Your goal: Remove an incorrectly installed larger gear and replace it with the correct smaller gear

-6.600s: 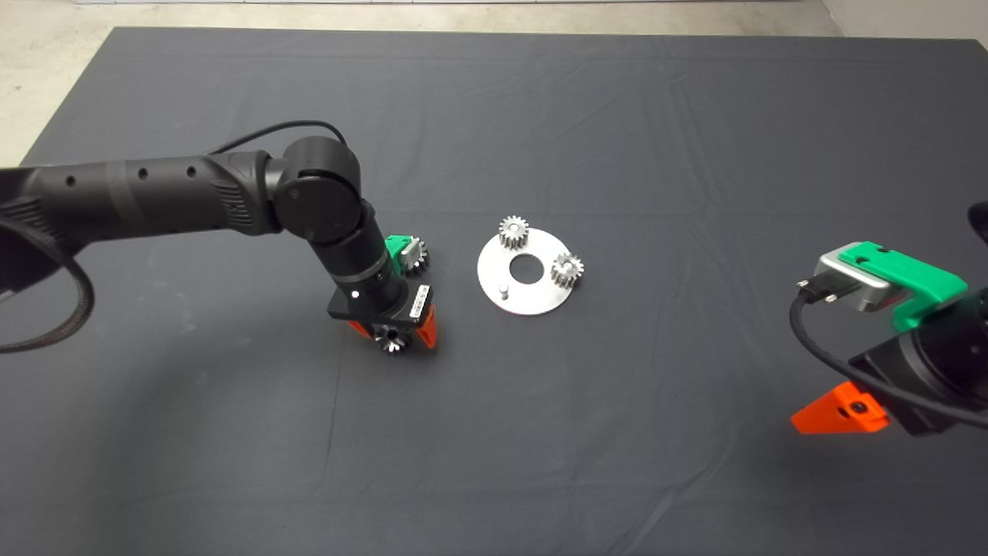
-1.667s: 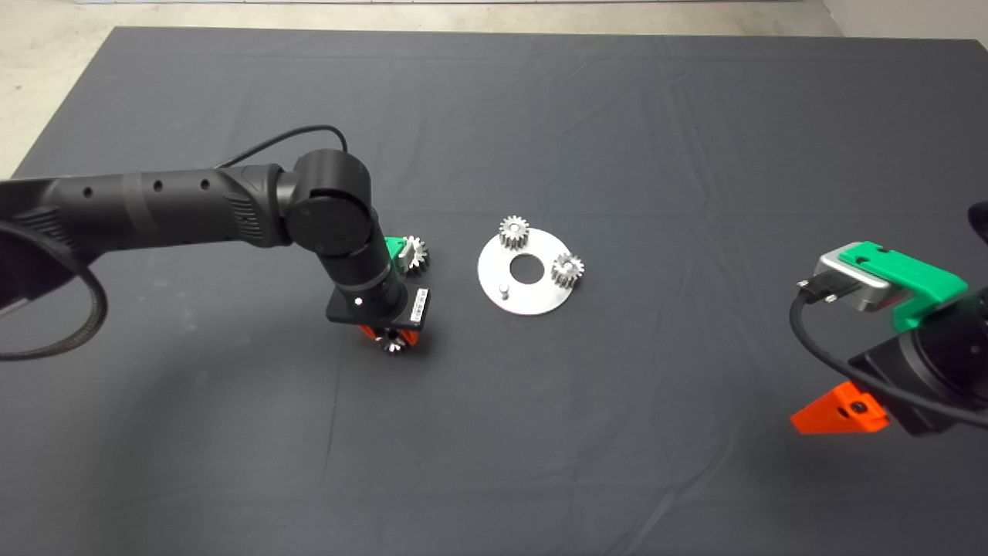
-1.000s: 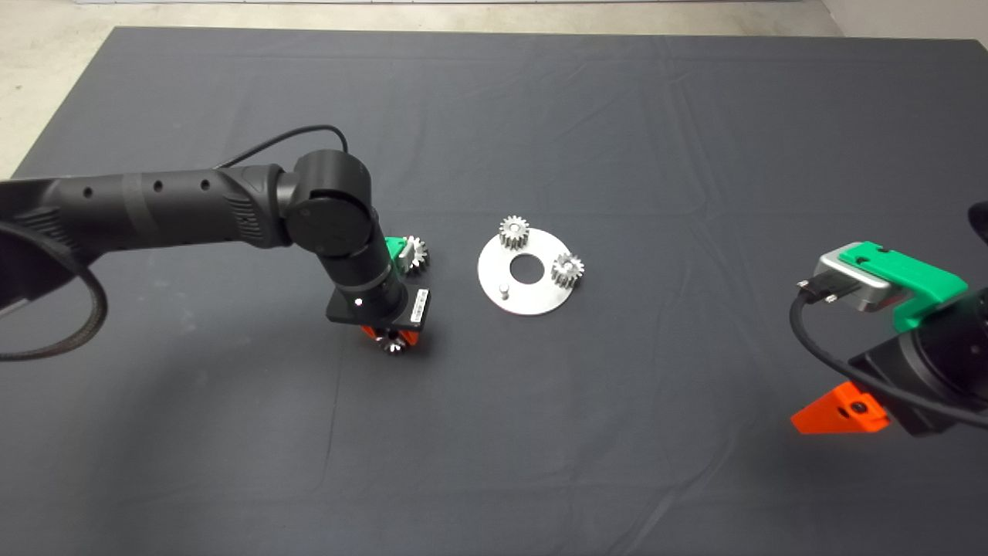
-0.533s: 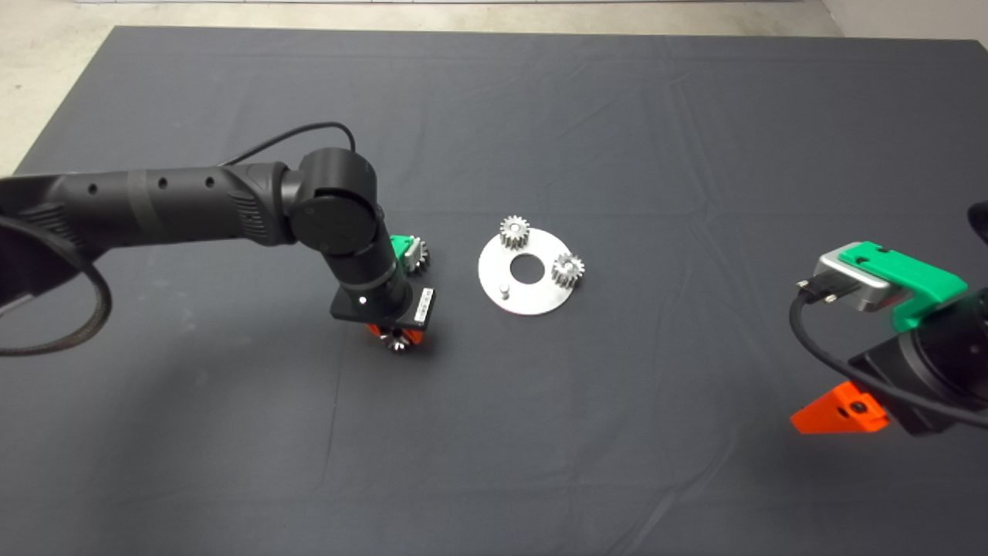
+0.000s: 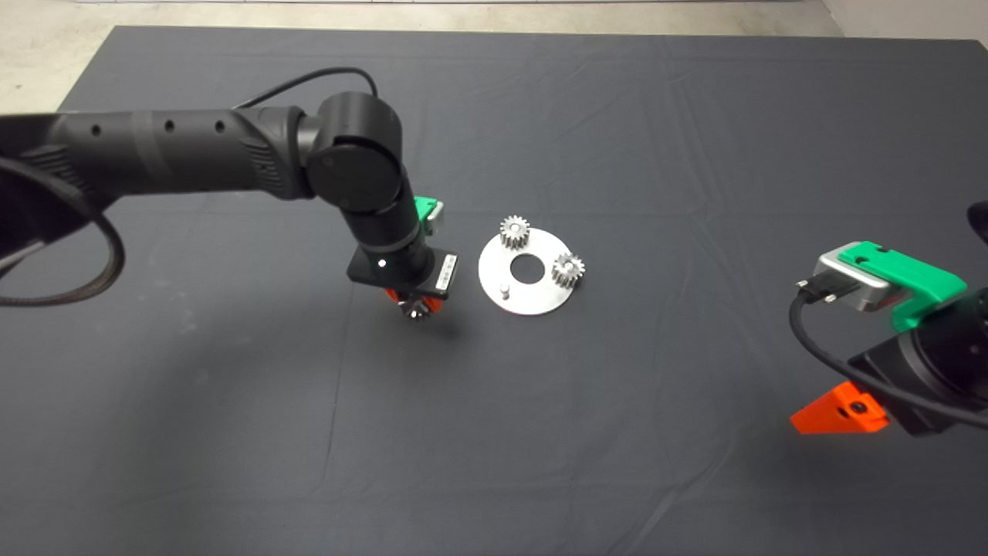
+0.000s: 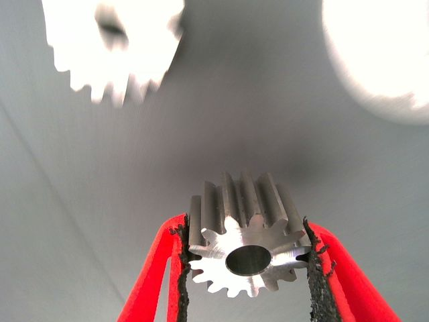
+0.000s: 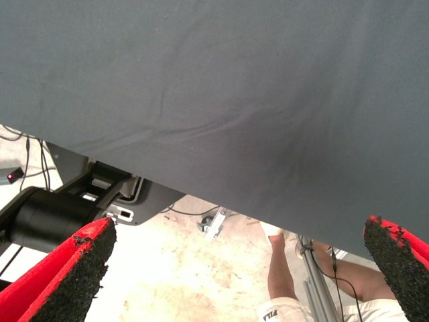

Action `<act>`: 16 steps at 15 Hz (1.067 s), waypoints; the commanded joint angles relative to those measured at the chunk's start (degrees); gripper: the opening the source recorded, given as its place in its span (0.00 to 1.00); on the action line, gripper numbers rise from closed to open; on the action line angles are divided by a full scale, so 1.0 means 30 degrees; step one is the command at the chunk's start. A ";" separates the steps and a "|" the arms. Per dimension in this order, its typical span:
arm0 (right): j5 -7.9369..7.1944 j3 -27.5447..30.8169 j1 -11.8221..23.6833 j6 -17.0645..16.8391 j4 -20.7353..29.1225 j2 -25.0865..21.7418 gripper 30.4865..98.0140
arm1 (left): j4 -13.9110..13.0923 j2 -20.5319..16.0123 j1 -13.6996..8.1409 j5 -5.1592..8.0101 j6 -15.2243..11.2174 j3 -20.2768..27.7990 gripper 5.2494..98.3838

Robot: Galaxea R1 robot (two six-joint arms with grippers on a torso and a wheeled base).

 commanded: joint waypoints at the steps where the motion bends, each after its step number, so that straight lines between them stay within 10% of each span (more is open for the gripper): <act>1: -0.2074 0.0082 0.0250 -0.0046 0.0569 0.0015 1.00 | -0.0291 0.1501 -0.0603 0.0044 0.0715 -0.1391 0.31; 6: -0.2074 0.0082 0.0250 -0.0026 0.0598 0.0015 1.00 | -0.1952 0.3218 -0.0574 0.0044 0.2221 -0.4475 0.30; 16: -0.2074 0.0082 0.0250 -0.0046 0.0598 0.0044 1.00 | -0.2535 0.4670 -0.0574 0.0044 0.2778 -0.5644 0.30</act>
